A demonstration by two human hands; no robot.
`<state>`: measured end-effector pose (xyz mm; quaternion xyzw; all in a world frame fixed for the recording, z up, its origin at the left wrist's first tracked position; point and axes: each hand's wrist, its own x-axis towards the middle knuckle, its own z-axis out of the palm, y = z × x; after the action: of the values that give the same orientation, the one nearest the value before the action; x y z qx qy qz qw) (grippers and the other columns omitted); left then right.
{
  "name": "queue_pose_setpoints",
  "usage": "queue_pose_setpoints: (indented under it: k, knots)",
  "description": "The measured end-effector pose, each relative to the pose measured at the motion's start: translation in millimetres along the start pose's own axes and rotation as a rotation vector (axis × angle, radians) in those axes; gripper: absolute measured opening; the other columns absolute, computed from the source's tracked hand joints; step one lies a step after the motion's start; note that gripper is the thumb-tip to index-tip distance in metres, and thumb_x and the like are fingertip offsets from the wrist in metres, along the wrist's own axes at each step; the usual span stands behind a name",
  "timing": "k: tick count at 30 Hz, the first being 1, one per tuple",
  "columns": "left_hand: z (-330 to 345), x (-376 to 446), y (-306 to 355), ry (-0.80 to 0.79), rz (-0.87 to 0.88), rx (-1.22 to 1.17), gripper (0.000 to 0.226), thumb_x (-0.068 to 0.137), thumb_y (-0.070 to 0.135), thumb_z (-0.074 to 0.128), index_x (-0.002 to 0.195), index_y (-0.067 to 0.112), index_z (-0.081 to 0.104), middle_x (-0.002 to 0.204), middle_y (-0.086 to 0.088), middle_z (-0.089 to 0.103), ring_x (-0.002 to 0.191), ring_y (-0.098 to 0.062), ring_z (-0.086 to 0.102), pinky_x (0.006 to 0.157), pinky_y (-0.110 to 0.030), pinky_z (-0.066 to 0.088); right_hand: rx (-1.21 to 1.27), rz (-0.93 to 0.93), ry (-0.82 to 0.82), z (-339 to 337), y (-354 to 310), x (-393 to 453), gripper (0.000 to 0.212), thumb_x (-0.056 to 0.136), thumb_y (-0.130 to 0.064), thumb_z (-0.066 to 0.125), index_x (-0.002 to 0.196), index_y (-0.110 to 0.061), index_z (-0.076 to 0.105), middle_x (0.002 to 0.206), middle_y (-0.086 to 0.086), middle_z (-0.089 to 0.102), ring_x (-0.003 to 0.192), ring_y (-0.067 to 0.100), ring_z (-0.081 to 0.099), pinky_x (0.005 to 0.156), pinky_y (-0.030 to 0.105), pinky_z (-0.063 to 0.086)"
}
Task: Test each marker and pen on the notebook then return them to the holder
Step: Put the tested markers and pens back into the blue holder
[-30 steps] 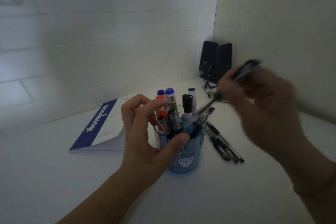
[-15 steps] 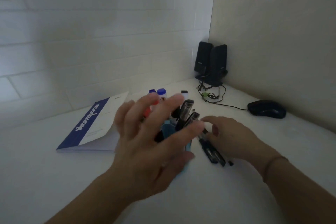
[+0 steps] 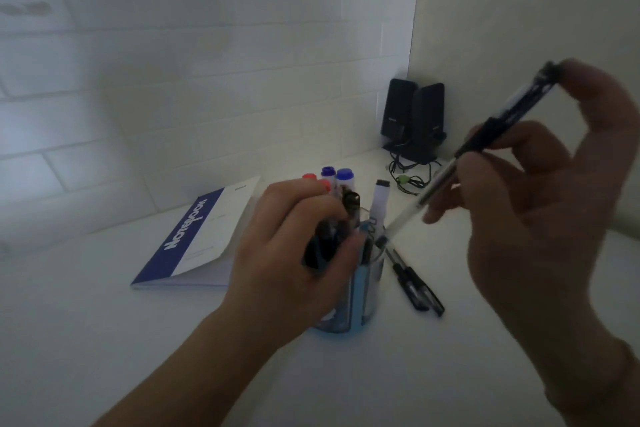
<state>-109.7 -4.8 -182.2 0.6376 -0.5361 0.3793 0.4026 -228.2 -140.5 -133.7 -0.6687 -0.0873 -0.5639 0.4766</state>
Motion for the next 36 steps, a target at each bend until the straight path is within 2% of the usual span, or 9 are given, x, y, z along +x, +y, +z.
queue_pose_setpoints:
  k: [4,8,11,14,18,23,29,32,36]
  knots:
    - [-3.0,-1.0,2.3,0.069,-0.152,-0.099,0.021,0.082,0.003,0.062,0.103,0.006,0.058,0.101,-0.002,0.06,0.091,-0.019,0.061,0.075,-0.034,0.052,0.098,0.009,-0.081,16.5,2.0,-13.7,0.063,0.079,0.021,0.051,0.117,-0.023,0.028,0.082,0.019,0.055,0.056,0.023,0.062,0.052,0.036,0.055]
    - [1.5,-6.5,6.7,0.017,-0.108,-0.179,0.021,0.089,0.008,0.05,0.106,0.002,0.061,0.106,-0.008,0.061,0.102,-0.021,0.058,0.089,-0.028,0.045,-0.176,-0.054,-0.181,17.5,13.8,-18.2,0.066,0.076,0.005,0.067,0.119,-0.03,0.032,0.084,-0.002,0.062,0.07,0.015,0.065,0.057,0.026,0.051]
    - [1.0,-7.0,4.6,0.051,-0.121,-0.198,0.028,0.089,0.015,0.044,0.112,0.003,0.055,0.115,-0.014,0.056,0.112,-0.028,0.052,0.094,-0.037,0.041,-0.419,-0.11,-0.327,13.3,21.5,-18.0,0.046,0.076,-0.013,0.072,0.114,-0.021,0.048,0.093,-0.021,0.055,0.083,0.007,0.058,0.067,0.017,0.042]
    - [-0.1,-6.2,-2.0,0.032,-0.057,-0.043,0.042,0.085,0.028,0.051,0.122,0.009,0.049,0.13,-0.016,0.047,0.121,-0.031,0.043,0.1,-0.042,0.034,-0.502,-0.17,-0.426,5.0,26.6,-13.5,0.03,0.084,-0.036,0.059,0.108,-0.018,0.064,0.108,-0.007,0.059,0.1,0.015,0.055,0.084,0.023,0.041]
    - [1.1,-4.9,-7.3,-0.106,0.151,0.109,0.045,0.089,0.042,0.049,0.129,0.021,0.044,0.142,-0.007,0.037,0.131,-0.029,0.034,0.102,-0.05,0.029,-0.358,0.128,-0.322,-14.4,51.0,0.4,0.017,0.092,-0.024,0.048,0.103,-0.029,0.06,0.093,-0.013,0.06,0.076,0.005,0.056,0.064,0.013,0.042]
    - [-3.8,-4.3,-7.2,-0.056,0.108,0.109,0.034,0.087,0.032,0.06,0.118,0.022,0.054,0.123,0.001,0.052,0.116,-0.018,0.048,0.09,-0.051,0.038,-1.248,0.583,-0.886,-39.0,96.2,-15.5,0.018,0.082,-0.048,0.058,0.086,-0.031,0.057,0.088,-0.01,0.058,0.073,0.007,0.054,0.068,0.027,0.047]
    - [-4.1,-9.7,-7.5,-0.005,-0.142,-0.009,0.043,0.085,0.034,0.061,0.123,0.016,0.049,0.121,-0.005,0.044,0.112,-0.021,0.044,0.092,-0.036,0.042,-1.291,0.803,-1.028,-37.7,91.2,-14.2,0.029,0.08,-0.045,0.06,0.087,-0.016,0.062,0.087,0.002,0.063,0.078,0.019,0.062,0.073,0.033,0.054]
    - [-2.3,-10.9,-6.3,0.038,-0.263,-0.116,0.039,0.096,0.038,0.036,0.127,0.016,0.044,0.13,-0.007,0.04,0.124,-0.017,0.038,0.102,-0.026,0.034,-1.296,0.714,-0.8,-45.1,89.9,-6.9,0.022,0.083,-0.045,0.058,0.081,-0.023,0.06,0.082,-0.001,0.062,0.071,0.017,0.061,0.071,0.033,0.054]
    - [-2.4,-12.2,-11.2,-0.016,-0.386,-0.212,0.046,0.096,0.025,0.025,0.139,0.016,0.038,0.151,-0.004,0.031,0.141,-0.015,0.025,0.116,-0.033,0.022,-0.78,0.345,-0.122,-49.3,69.8,11.3,0.016,0.084,-0.036,0.063,0.074,-0.024,0.062,0.06,-0.007,0.06,0.049,0.01,0.053,0.052,0.022,0.046]
